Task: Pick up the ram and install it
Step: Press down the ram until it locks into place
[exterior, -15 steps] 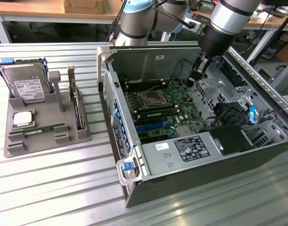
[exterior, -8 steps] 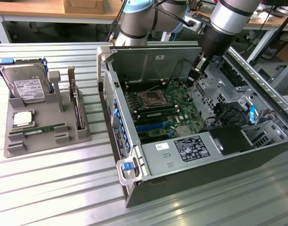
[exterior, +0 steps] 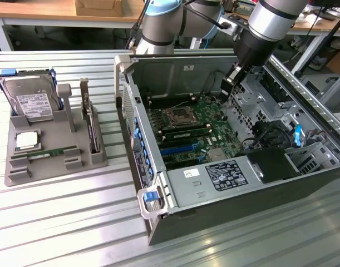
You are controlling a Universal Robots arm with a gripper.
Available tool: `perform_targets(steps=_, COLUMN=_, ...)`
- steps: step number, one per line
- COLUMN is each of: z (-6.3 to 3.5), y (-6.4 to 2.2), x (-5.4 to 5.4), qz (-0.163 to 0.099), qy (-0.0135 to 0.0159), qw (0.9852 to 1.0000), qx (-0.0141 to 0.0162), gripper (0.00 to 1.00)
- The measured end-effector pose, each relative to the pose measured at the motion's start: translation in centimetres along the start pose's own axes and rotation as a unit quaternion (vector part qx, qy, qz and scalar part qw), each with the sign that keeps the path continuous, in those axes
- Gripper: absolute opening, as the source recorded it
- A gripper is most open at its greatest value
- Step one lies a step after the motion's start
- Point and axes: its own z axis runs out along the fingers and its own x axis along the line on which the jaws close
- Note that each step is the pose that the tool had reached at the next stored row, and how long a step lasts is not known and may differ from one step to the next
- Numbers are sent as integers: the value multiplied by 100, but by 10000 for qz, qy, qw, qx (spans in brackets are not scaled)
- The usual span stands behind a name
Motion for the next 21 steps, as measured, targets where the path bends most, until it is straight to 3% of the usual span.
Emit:
perform_targets(steps=6, z=0, y=0, x=0, qz=263, qy=-20, qw=9997, qx=-9, gripper=11)
perform_targets(steps=14, z=0, y=0, x=0, qz=753, qy=-58, qw=9971, qx=-26, gripper=11)
perform_targets(steps=18, z=0, y=0, x=0, qz=960, qy=-74, qw=9953, qx=-33, gripper=11)
perform_targets(steps=21, z=1, y=0, x=0, qz=1266, qy=-97, qw=9919, qx=-44, gripper=11)
